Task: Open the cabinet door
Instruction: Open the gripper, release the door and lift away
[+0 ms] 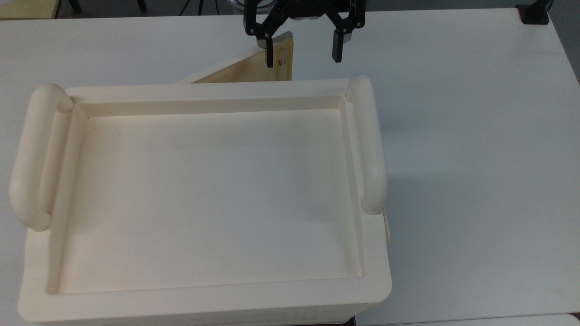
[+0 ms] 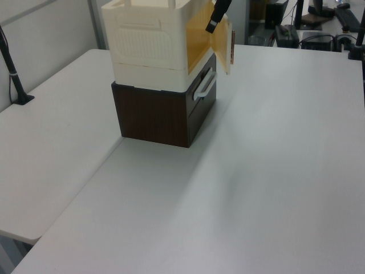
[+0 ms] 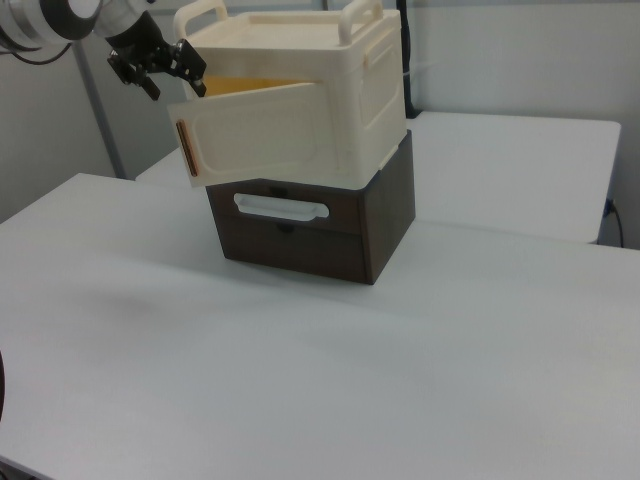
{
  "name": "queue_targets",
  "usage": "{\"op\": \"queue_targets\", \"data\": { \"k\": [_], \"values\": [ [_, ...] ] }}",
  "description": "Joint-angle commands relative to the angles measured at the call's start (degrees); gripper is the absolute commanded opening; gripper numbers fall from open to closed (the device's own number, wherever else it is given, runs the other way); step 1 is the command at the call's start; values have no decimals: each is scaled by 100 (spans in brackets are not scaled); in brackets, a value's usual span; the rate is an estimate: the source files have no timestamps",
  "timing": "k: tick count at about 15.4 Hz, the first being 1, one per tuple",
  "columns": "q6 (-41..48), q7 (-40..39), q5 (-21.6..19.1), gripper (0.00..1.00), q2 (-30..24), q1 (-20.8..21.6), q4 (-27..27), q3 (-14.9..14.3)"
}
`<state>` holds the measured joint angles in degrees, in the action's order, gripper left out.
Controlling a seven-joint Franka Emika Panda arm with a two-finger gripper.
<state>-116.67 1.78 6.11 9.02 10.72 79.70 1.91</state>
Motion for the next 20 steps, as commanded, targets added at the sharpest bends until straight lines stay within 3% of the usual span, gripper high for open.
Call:
{"op": "queue_targets", "data": {
  "k": [1,7,16,20],
  "values": [
    [91,-257,-22,100,-84,-26,204,-41],
    [1603,-1170,-40,100,-181,-202,160,-498],
    [2008,-900,-75,100,-163,-316,380,-499],
    [2017,-635,-92,100,-321,-396,862,-490]
  ]
}}
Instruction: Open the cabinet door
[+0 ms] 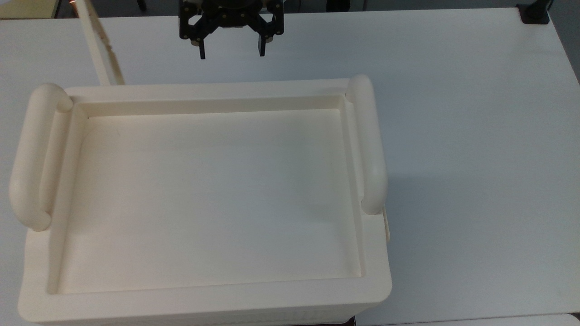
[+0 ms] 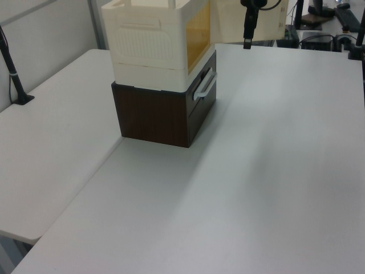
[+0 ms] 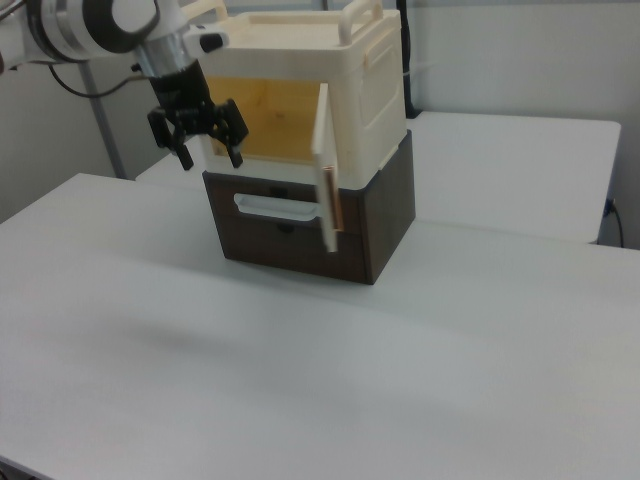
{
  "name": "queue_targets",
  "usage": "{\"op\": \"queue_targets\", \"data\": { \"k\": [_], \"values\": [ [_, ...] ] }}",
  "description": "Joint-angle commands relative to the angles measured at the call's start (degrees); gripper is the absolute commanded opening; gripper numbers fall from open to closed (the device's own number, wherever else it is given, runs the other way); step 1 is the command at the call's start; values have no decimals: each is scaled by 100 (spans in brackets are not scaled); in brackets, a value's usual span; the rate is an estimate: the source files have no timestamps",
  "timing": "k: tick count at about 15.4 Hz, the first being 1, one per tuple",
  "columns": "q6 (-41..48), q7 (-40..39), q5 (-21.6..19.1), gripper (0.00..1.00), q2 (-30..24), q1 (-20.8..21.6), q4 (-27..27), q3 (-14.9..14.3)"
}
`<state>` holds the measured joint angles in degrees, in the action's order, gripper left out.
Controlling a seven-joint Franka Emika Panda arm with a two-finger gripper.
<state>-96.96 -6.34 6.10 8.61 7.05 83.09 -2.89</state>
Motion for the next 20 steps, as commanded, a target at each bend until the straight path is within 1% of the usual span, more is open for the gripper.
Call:
{"op": "queue_targets", "data": {
  "k": [1,3,4,5,7,8,12,15,20],
  "values": [
    [37,177,-100,100,-341,-89,672,8],
    [20,177,-301,100,-508,-291,874,60],
    [55,177,-424,100,-526,-361,893,87],
    [107,177,-451,100,-535,-475,901,139],
    [152,177,-451,100,-588,-738,936,358],
    [169,177,-451,100,-597,-801,937,386],
    [187,185,-443,100,-615,-784,937,377],
    [187,378,-416,100,-597,-775,928,377],
    [196,379,-399,100,-588,-775,928,377]
  ]
}}
